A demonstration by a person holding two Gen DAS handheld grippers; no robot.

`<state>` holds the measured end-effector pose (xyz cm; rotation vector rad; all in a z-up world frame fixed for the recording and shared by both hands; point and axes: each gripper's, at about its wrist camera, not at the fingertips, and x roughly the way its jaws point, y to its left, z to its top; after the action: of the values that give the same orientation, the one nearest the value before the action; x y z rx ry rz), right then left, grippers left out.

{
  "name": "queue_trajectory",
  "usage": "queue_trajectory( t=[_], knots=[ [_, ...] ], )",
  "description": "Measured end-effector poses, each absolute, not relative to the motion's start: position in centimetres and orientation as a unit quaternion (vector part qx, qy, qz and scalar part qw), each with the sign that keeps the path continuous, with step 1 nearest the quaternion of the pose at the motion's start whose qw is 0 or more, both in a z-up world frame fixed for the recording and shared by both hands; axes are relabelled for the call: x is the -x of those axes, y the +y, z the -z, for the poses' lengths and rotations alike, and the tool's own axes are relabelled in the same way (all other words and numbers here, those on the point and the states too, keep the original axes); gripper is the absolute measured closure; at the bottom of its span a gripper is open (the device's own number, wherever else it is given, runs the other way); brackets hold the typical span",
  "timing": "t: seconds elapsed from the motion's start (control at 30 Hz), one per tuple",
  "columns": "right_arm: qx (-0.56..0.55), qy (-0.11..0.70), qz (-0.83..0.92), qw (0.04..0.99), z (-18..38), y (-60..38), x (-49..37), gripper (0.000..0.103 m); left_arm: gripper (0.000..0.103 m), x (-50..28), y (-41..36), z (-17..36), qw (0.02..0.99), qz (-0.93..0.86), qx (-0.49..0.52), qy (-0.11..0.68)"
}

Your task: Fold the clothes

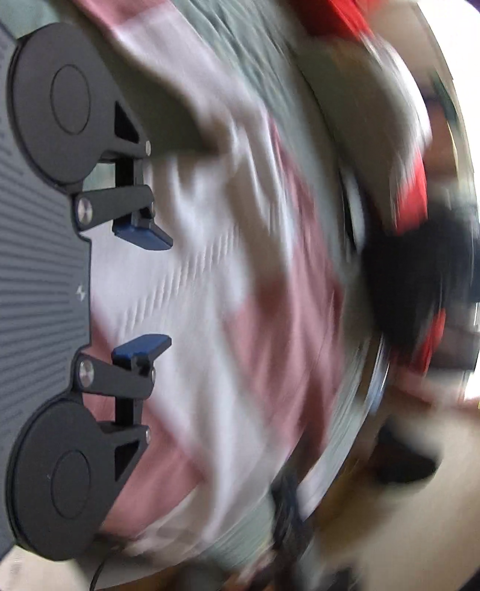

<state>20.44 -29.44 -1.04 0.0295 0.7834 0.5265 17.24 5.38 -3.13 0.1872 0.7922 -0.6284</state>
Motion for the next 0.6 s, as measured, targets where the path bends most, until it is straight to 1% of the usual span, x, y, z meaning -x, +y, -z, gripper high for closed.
queue_trajectory(
  t=[0.03, 0.13, 0.2, 0.27, 0.3, 0.47, 0.5, 0.53, 0.57, 0.6],
  knots=[
    [-0.010, 0.387, -0.251, 0.887, 1.9, -28.8, -20.5, 0.044, 0.048, -16.5, 4.7, 3.3, 0.867, 0.306, -0.103, 0.380],
    [0.012, 0.393, -0.220, 0.892, 4.2, -29.3, -20.4, 0.045, 0.049, -15.6, 4.4, 5.4, 0.861, 0.285, -0.106, 0.409],
    [0.018, 0.386, -0.204, 0.899, 5.1, -30.9, -19.8, 0.045, 0.046, -14.7, 7.0, 6.1, 0.863, 0.265, -0.063, 0.426],
    [0.006, 0.387, -0.194, 0.901, 5.0, -32.5, -18.6, 0.045, 0.046, -13.4, 9.6, 6.3, 0.863, 0.250, -0.008, 0.440],
    [0.004, 0.386, -0.191, 0.902, 4.9, -32.9, -18.0, 0.045, 0.046, -12.7, 10.0, 6.3, 0.863, 0.245, -0.003, 0.443],
    [0.033, 0.370, -0.162, 0.914, 3.5, -31.5, -15.4, 0.043, 0.043, -10.4, 8.3, 4.7, 0.869, 0.227, -0.072, 0.434],
    [0.045, 0.356, -0.167, 0.918, 2.9, -30.4, -14.7, 0.040, 0.043, -10.1, 7.4, 4.1, 0.873, 0.228, -0.089, 0.422],
    [0.058, 0.340, -0.177, 0.922, 2.3, -29.3, -13.8, 0.037, 0.040, -9.8, 6.6, 3.6, 0.877, 0.237, -0.100, 0.405],
    [0.067, 0.324, -0.193, 0.924, 1.9, -28.0, -13.0, 0.035, 0.036, -9.6, 5.7, 3.2, 0.879, 0.250, -0.105, 0.391],
    [0.073, 0.309, -0.212, 0.924, 1.5, -26.5, -12.2, 0.033, 0.033, -9.7, 4.8, 3.1, 0.879, 0.265, -0.108, 0.381]
  ],
)
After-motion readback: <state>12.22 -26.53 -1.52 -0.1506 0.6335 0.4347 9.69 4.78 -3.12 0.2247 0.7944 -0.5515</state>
